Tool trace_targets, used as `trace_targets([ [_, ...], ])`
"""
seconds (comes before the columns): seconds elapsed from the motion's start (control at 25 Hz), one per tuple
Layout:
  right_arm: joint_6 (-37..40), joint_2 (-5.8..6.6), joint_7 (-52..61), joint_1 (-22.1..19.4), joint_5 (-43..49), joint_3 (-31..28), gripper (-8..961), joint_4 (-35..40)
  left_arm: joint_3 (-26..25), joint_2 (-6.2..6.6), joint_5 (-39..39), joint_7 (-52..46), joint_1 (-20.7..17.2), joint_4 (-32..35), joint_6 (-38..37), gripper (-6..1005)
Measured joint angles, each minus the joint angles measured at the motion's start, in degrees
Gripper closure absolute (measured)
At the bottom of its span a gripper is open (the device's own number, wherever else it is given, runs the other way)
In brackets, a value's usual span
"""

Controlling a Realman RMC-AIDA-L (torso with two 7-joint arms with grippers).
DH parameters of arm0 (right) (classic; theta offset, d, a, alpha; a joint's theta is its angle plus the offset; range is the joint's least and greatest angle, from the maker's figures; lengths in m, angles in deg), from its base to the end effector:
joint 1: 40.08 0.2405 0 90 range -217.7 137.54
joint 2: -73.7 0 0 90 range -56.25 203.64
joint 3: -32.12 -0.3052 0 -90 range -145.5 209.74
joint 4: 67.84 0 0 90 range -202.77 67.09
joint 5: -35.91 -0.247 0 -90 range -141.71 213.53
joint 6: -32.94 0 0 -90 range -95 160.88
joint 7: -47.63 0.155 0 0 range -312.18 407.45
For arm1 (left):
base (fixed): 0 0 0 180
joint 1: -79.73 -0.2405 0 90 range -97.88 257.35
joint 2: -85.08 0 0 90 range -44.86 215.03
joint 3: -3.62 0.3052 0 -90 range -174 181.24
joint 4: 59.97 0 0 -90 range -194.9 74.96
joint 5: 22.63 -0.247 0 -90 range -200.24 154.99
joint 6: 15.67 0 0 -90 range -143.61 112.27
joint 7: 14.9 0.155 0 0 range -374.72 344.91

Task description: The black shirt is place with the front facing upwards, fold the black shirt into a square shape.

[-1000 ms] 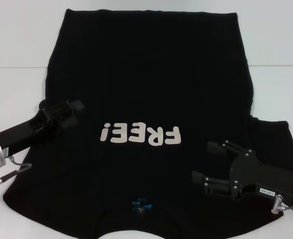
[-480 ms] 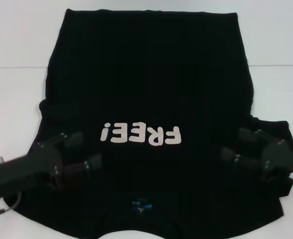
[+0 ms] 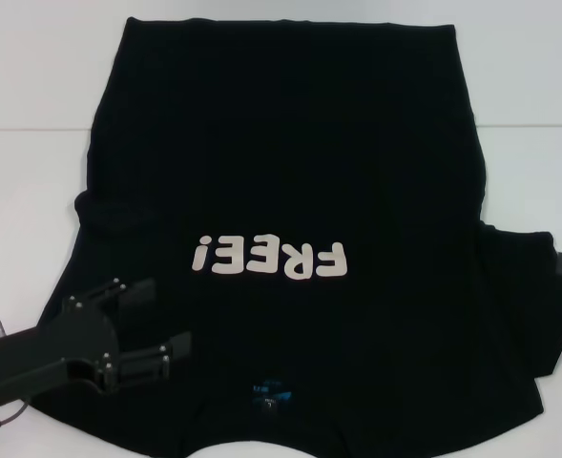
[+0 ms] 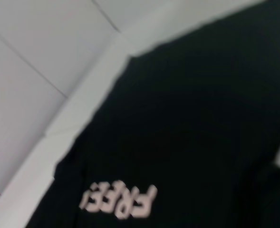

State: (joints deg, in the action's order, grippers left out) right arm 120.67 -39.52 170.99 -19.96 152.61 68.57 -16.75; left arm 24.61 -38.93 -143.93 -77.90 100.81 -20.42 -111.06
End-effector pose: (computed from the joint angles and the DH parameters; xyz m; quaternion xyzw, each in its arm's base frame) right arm 0.3929 0.3594 0.0739 -0.7830 0.5451 0.2275 0.1948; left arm -0.3761 0.3100 -0.0315 -0.9130 -0.2053 -0.2745 0.2214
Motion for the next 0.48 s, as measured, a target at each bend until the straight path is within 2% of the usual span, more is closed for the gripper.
trace_targets([
  [0.2, 3.7, 1.44, 16.3, 3.8, 13.3, -4.9, 10, 4.2, 0.2, -0.03, -0.5, 0.7, 0.0, 0.0, -0.1, 79],
  [0.32, 3.8, 2.08, 20.4, 6.5, 20.9, -7.8, 10, 4.0, 0.3, -0.04, -0.5, 1.4, -0.1, 0.0, -0.3, 79],
  [0.48, 1.6, 2.07, 22.1, 8.1, 25.3, -9.1, 11, 2.7, 0.3, -0.07, -0.5, 1.8, -0.3, -0.2, -0.2, 79],
])
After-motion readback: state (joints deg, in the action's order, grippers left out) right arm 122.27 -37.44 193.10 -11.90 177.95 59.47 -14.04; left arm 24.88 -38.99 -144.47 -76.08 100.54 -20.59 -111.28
